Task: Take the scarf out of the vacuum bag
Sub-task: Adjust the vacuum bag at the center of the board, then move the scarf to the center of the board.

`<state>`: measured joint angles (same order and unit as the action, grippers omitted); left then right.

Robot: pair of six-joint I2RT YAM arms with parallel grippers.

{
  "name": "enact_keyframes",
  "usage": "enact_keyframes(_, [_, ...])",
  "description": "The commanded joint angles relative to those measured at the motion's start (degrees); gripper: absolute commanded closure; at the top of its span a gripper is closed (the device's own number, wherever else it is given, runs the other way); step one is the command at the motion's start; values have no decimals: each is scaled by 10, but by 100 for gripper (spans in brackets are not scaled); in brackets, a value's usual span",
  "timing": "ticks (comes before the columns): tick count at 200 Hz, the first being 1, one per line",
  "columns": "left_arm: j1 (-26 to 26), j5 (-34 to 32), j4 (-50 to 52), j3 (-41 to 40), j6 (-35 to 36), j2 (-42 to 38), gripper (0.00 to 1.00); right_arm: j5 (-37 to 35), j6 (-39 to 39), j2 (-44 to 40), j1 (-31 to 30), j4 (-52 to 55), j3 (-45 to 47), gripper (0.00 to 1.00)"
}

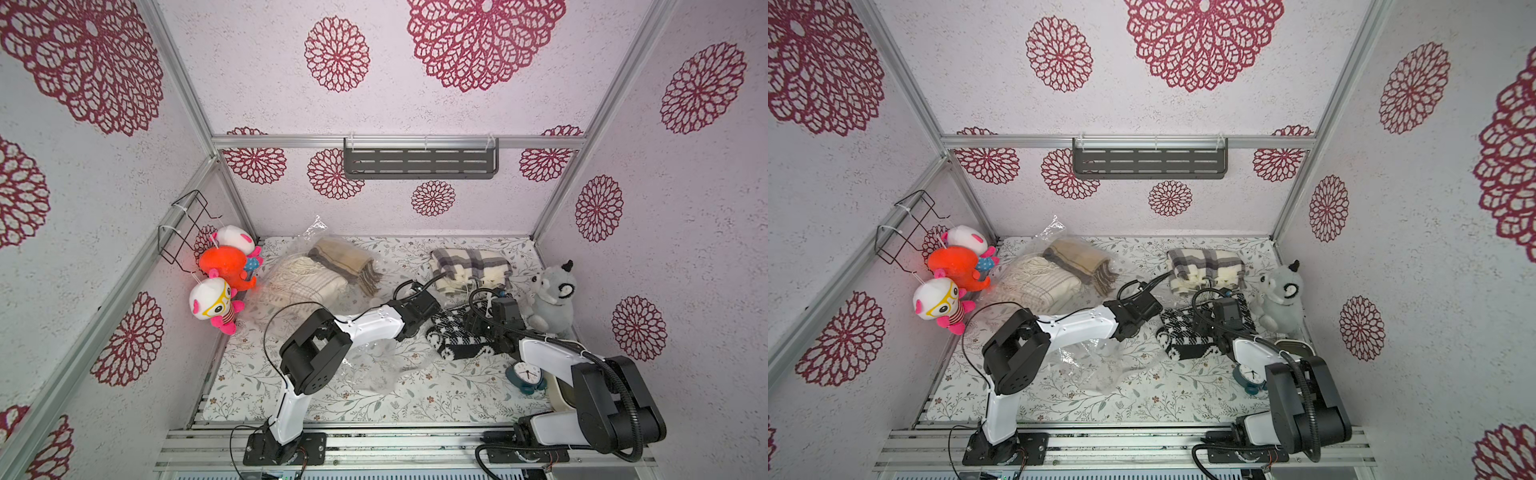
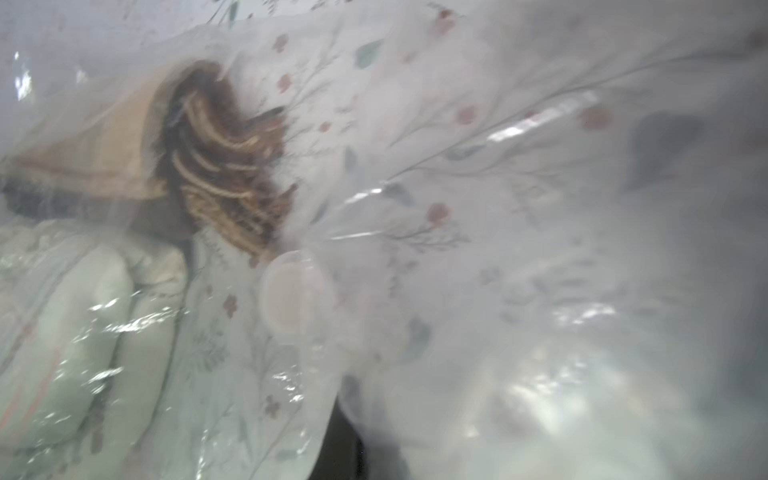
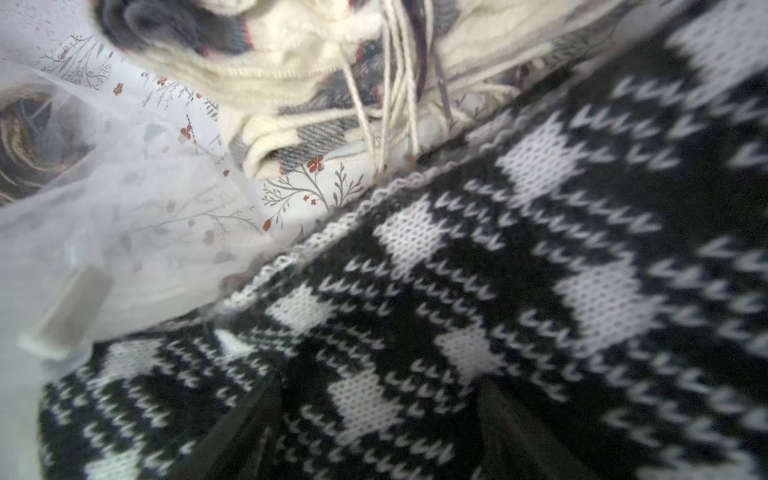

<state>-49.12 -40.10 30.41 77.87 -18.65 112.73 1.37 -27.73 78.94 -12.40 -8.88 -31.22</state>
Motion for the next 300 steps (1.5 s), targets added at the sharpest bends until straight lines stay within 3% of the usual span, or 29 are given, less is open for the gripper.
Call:
enact_keyframes(1, [23,-18,-28,-25,-15,-114,100,-66,-10,-1,23,60,12,25])
enact_keyframes(91, [53,-54,2,-121,-31,-348,100,-77,-14,9,43,55,-37,25])
enact_keyframes(105, [55,-25,-15,-144,-36,-380,100,-71,-11,-6,39,64,-42,25])
enact_keyframes(124, [49,29,-27,-156,-38,-396,100,-69,1,-65,-13,78,-29,24])
enact_keyframes(145, [41,49,-32,-163,-41,-391,100,-117,-14,-140,-101,145,-18,23])
enact_keyframes(186, [30,62,-36,-170,-49,-360,100,-161,-85,-240,-208,251,45,27])
enact_keyframes(218, [23,69,-41,-164,-51,-347,100,-109,-103,-265,-228,253,83,29])
enact_keyframes(255, [14,70,-42,-156,-51,-336,100,-51,-106,-157,-221,115,136,26])
enact_keyframes(300, [-2,65,-35,-152,-52,-339,100,-30,-79,33,-138,-37,103,26])
